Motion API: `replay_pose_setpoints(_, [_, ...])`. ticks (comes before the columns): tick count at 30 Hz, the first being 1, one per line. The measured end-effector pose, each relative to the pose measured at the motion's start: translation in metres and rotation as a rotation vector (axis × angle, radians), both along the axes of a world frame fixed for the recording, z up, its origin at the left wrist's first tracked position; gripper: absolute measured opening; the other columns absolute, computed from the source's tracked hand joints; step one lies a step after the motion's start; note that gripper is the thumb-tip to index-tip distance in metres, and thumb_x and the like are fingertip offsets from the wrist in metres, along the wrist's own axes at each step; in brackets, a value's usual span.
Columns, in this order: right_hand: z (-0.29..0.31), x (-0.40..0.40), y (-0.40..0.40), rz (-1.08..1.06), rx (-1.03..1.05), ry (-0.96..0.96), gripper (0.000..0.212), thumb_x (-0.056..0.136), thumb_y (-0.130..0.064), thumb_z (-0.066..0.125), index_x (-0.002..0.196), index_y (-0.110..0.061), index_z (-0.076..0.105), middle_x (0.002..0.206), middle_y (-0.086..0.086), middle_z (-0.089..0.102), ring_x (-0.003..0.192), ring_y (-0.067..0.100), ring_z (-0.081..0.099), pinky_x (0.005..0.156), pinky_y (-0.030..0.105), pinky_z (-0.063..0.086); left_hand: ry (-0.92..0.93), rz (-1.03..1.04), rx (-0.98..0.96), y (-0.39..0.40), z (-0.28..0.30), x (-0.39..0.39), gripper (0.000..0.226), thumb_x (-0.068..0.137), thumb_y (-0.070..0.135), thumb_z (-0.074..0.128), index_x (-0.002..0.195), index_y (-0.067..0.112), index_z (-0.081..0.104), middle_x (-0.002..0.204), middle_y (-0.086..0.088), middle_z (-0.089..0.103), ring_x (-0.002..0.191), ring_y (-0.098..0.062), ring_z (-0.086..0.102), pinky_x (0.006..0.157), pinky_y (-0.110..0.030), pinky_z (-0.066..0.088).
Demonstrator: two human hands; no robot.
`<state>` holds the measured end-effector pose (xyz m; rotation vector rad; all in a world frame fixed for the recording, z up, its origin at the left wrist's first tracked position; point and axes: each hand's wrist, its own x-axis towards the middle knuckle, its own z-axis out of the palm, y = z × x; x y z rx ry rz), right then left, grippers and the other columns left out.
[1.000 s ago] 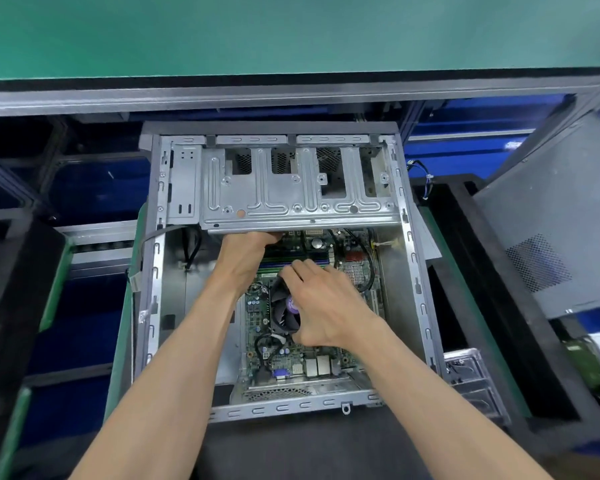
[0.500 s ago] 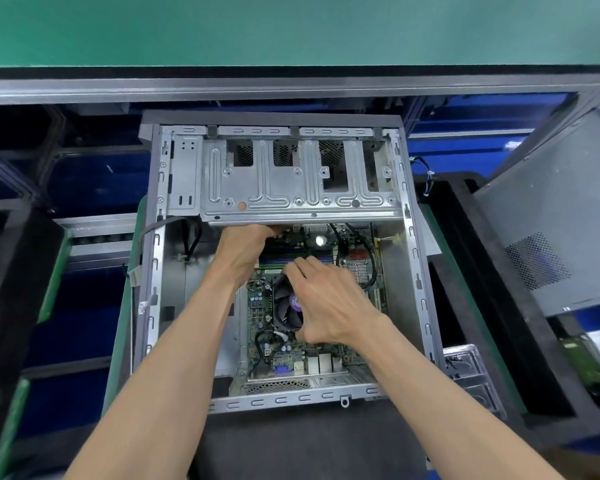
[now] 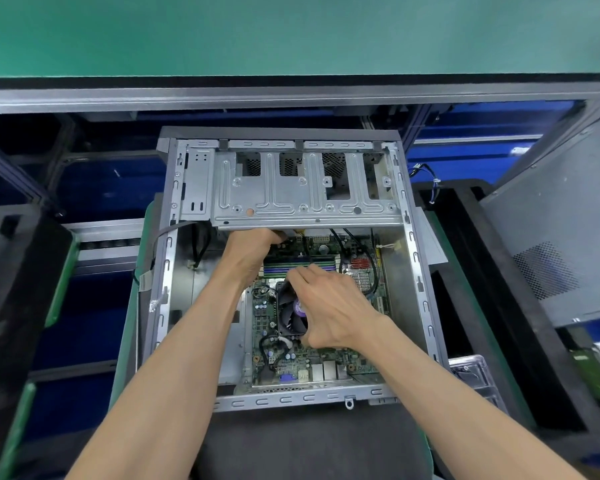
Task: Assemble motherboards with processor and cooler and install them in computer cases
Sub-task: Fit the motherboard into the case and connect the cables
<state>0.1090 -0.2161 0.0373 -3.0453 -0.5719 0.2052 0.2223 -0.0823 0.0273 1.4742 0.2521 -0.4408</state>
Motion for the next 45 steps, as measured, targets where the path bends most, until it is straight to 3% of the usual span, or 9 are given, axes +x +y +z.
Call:
replay_pose_setpoints(3, [0.0,-0.001,0.002,-0.019,-0.03,-0.018,0.059,0.05,-0.026,0.075,0.099,-0.012,0.047,0.082,-0.003,0.048,0.071,0.016,0.036,0.044,0.026,0.018,-0.012,0.011,-0.019,0.0,0.0,0.001,0.034,0.05,0.001,0.066,0.083,0.008,0.073,0.097,-0.009,0.072,0.105,-0.028,0.067,0.108,-0.05,0.045])
replay_pose_setpoints(8, [-0.008,0.002,-0.001,-0.015,0.024,0.044,0.061,0.057,-0.022,0.076,0.108,-0.01,0.045,0.089,0.001,0.05,0.076,0.017,0.04,0.053,0.031,0.037,0.011,0.015,0.028,0.001,-0.009,0.007,0.04,0.051,0.004,0.067,0.091,0.004,0.071,0.113,-0.018,0.072,0.115,-0.034,0.064,0.107,-0.052,0.047])
replay_pose_setpoints(11, [-0.009,0.009,-0.002,-0.024,0.022,0.111,0.065,0.061,-0.028,0.08,0.11,-0.011,0.042,0.093,0.001,0.048,0.08,0.019,0.044,0.057,0.034,0.039,0.05,-0.001,0.038,0.002,-0.015,0.014,0.027,0.051,0.003,0.066,0.075,0.011,0.074,0.09,0.0,0.075,0.097,-0.022,0.066,0.093,-0.037,0.053])
replay_pose_setpoints(14, [-0.01,0.02,-0.002,-0.01,-0.007,0.202,0.078,0.065,-0.036,0.086,0.122,-0.009,0.04,0.108,0.007,0.055,0.093,0.026,0.054,0.067,0.04,0.049,0.129,-0.029,0.083,0.002,-0.021,0.023,0.037,0.052,0.008,0.069,0.089,0.006,0.071,0.102,-0.004,0.07,0.101,-0.023,0.062,0.099,-0.041,0.05])
replay_pose_setpoints(21, [-0.018,0.032,-0.006,0.043,-0.047,0.252,0.104,0.063,-0.068,0.082,0.136,-0.009,0.037,0.135,0.009,0.054,0.121,0.031,0.055,0.109,0.054,0.038,-0.051,-0.212,0.573,-0.003,-0.032,0.021,0.005,0.078,0.012,0.065,0.076,0.01,0.06,0.078,-0.005,0.062,0.065,-0.017,0.052,0.059,-0.029,0.041])
replay_pose_setpoints(25, [-0.018,0.032,-0.009,0.001,0.034,0.249,0.104,0.071,-0.091,0.053,0.137,-0.011,0.044,0.135,0.008,0.056,0.122,0.03,0.053,0.11,0.052,0.032,-0.267,-0.445,0.838,-0.004,-0.042,0.016,0.025,0.095,0.01,0.053,0.113,0.0,0.068,0.116,-0.019,0.069,0.106,-0.035,0.061,0.088,-0.034,0.048])
replay_pose_setpoints(31, [-0.019,0.035,-0.009,-0.033,0.08,0.276,0.105,0.07,-0.091,0.054,0.141,-0.014,0.046,0.134,0.006,0.06,0.12,0.028,0.055,0.109,0.049,0.034,-0.352,-0.538,0.943,-0.001,-0.042,0.016,0.026,0.093,0.001,0.044,0.1,-0.005,0.068,0.115,-0.023,0.069,0.11,-0.038,0.06,0.089,-0.033,0.046])
replay_pose_setpoints(38, [-0.021,0.033,-0.011,-0.04,0.077,0.264,0.109,0.068,-0.095,0.048,0.143,-0.015,0.045,0.133,0.006,0.06,0.119,0.028,0.056,0.11,0.05,0.033,-0.303,-0.685,1.057,-0.002,-0.034,0.012,0.047,0.096,0.004,0.037,0.135,0.012,0.061,0.139,-0.017,0.058,0.13,-0.036,0.049,0.106,-0.04,0.042])
replay_pose_setpoints(45, [-0.013,0.036,-0.01,-0.142,0.304,0.246,0.07,0.09,-0.077,0.035,0.112,-0.016,0.061,0.109,0.004,0.066,0.098,0.025,0.06,0.092,0.042,0.045,-0.291,-0.293,1.038,0.017,-0.004,-0.013,0.019,0.086,0.014,0.05,0.087,0.015,0.069,0.1,-0.007,0.065,0.08,-0.025,0.054,0.067,-0.03,0.041])
